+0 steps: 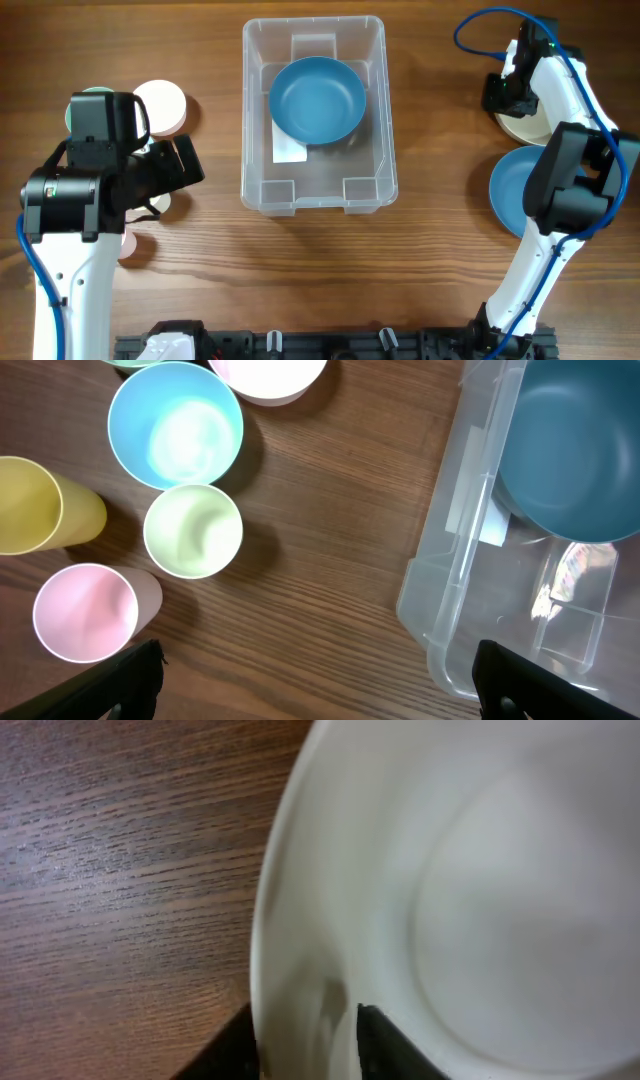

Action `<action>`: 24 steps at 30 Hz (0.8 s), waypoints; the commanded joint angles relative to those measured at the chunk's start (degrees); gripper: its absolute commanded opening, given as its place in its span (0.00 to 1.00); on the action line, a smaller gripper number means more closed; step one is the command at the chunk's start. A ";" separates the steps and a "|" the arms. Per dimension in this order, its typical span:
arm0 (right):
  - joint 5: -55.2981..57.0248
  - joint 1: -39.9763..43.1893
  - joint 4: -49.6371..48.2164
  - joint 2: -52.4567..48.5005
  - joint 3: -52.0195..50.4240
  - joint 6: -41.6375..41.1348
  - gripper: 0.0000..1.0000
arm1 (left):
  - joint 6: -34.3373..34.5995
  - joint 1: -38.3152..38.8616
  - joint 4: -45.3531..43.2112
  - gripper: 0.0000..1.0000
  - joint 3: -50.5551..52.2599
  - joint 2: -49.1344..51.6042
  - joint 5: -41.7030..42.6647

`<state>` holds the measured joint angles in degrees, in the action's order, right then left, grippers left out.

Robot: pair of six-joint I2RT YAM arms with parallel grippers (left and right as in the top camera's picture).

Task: Pack container
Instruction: 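Release the bowl and move the right gripper to the cream bowl rim, then carry the cream bowl with the right gripper into the bin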

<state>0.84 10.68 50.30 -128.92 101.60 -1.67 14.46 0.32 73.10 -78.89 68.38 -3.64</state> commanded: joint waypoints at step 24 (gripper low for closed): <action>-1.18 -1.68 -4.04 2.34 4.85 3.48 0.04 | -0.48 -0.11 -0.22 1.00 -0.96 0.04 -0.94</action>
<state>2.61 10.61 46.00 -128.92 103.46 0.14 14.46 0.32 73.10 -78.89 68.38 -3.64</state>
